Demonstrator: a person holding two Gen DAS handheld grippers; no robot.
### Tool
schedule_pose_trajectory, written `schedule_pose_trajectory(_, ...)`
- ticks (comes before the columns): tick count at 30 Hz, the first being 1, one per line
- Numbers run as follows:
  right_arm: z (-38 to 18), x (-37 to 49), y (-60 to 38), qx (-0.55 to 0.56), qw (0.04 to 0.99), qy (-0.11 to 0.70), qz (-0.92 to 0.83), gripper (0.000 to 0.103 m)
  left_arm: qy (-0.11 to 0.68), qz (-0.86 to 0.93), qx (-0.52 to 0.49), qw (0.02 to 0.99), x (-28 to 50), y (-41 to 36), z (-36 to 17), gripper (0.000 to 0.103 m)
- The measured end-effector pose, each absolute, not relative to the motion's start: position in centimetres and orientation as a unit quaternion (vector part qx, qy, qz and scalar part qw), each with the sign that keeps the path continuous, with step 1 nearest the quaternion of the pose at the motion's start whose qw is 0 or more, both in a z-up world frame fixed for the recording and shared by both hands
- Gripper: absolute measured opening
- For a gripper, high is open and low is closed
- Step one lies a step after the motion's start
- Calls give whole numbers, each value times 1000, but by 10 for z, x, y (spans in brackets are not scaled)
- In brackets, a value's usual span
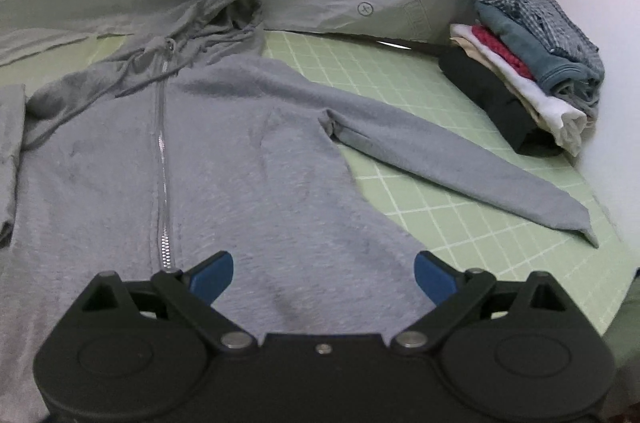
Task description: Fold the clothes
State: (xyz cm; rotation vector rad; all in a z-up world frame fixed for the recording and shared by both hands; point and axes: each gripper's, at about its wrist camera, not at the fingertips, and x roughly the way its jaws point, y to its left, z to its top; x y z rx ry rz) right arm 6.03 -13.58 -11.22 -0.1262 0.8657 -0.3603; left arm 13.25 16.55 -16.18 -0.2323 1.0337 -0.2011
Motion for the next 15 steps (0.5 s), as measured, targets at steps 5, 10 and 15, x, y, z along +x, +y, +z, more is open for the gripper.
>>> schedule_pose_trajectory(5, -116, 59, -123, -80, 883, 427, -179, 98, 472, -106, -98, 870, 128, 171, -161, 6)
schedule_pose_trajectory(10, -120, 59, -117, -79, 880, 431, -182, 98, 427, -79, -106, 895, 116, 205, -133, 6)
schedule_pose_trajectory(15, -123, 61, -115, -75, 878, 433, -188, 98, 354, 67, -123, 924, 106, 304, -81, 5)
